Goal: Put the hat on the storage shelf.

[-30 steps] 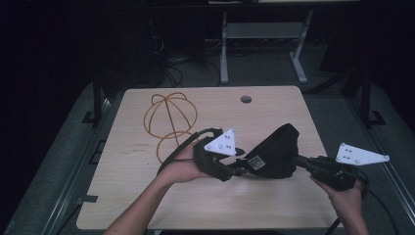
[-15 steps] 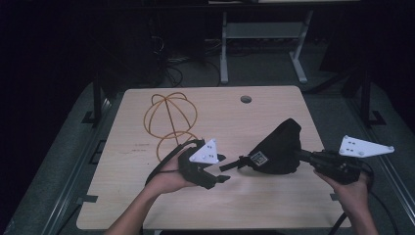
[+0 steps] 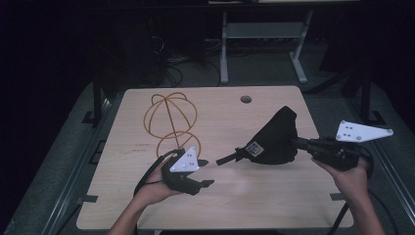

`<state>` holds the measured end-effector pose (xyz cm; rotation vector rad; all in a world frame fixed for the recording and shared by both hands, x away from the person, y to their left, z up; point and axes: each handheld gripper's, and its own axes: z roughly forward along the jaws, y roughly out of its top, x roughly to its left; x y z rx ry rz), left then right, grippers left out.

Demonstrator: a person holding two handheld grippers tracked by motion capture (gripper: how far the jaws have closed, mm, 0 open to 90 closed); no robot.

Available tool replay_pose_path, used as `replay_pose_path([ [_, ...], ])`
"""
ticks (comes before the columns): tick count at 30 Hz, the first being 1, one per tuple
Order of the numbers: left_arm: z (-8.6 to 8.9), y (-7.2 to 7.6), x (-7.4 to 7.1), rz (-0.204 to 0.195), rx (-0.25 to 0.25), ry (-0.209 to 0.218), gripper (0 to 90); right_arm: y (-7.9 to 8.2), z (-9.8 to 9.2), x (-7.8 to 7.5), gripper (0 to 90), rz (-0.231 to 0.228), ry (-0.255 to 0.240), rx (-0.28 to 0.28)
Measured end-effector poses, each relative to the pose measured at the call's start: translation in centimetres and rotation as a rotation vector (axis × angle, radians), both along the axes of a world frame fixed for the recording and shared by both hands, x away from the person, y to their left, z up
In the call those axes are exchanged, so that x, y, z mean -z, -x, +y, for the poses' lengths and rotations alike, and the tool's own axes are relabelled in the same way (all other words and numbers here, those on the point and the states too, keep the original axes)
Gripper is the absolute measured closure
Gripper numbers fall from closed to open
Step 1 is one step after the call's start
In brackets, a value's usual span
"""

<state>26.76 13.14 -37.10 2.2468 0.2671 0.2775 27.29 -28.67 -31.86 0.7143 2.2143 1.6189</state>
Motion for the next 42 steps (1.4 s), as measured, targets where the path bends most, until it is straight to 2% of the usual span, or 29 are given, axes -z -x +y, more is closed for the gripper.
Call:
replay_pose_path([
  [7, 1.4, 0.4, 1.4, 0.019, -0.021, 0.008, 39.9, -1.2, 1.3, -1.4, 89.6, -0.008, 0.008, -0.033],
  [10, 1.7, 0.4, 1.9, 0.028, -0.024, 0.007, 40.0, -2.1, 2.7, -2.4, 89.6, -0.009, 0.020, -0.058],
  [17, 1.7, 0.7, 2.3, 0.024, -0.015, 0.009, 39.1, -3.3, 5.1, -4.1, 89.6, -0.026, 0.018, -0.102],
  [21, 2.0, 0.8, 2.6, 0.023, -0.020, 0.012, 38.1, -4.1, 7.0, -5.5, 89.5, -0.031, 0.034, -0.129],
  [22, 2.0, 0.8, 2.7, 0.027, -0.022, 0.011, 38.1, -4.5, 8.0, -6.1, 89.5, -0.032, 0.044, -0.144],
  [23, 2.1, 0.9, 2.8, 0.032, -0.019, 0.008, 38.1, -4.5, 8.0, -6.1, 89.5, -0.032, 0.044, -0.144],
  [24, 2.0, 0.9, 2.9, 0.039, -0.020, 0.010, 37.9, -4.8, 9.1, -6.7, 89.5, -0.039, 0.055, -0.161],
  [30, 1.7, 1.3, 3.4, 0.049, 0.008, 0.000, 37.9, -6.1, 12.3, -8.4, 89.5, -0.057, 0.099, -0.207],
  [31, 1.6, 1.4, 3.4, 0.050, 0.020, -0.004, 37.9, -6.1, 12.3, -8.4, 89.5, -0.057, 0.099, -0.207],
  [32, 1.6, 1.5, 3.4, 0.047, 0.023, -0.007, 37.9, -6.6, 13.7, -9.0, 89.5, -0.057, 0.117, -0.225],
  [33, 1.5, 1.5, 3.4, 0.049, 0.026, -0.006, 37.9, -6.6, 13.7, -9.0, 89.5, -0.057, 0.117, -0.225],
  [35, 1.6, 1.2, 3.6, 0.047, 0.028, -0.008, 37.9, -7.4, 15.5, -9.8, 89.5, -0.060, 0.147, -0.248],
  [37, 1.6, 1.2, 3.6, 0.057, 0.026, -0.008, 37.9, -7.6, 16.1, -10.0, 89.5, -0.056, 0.154, -0.250],
  [39, 1.6, 1.2, 3.7, 0.056, 0.027, -0.005, 37.9, -8.4, 17.7, -10.6, 89.6, -0.046, 0.177, -0.255],
  [42, 1.5, 1.2, 3.5, 0.052, 0.031, 0.010, 37.9, -9.0, 19.0, -11.1, 89.6, -0.059, 0.196, -0.261],
])
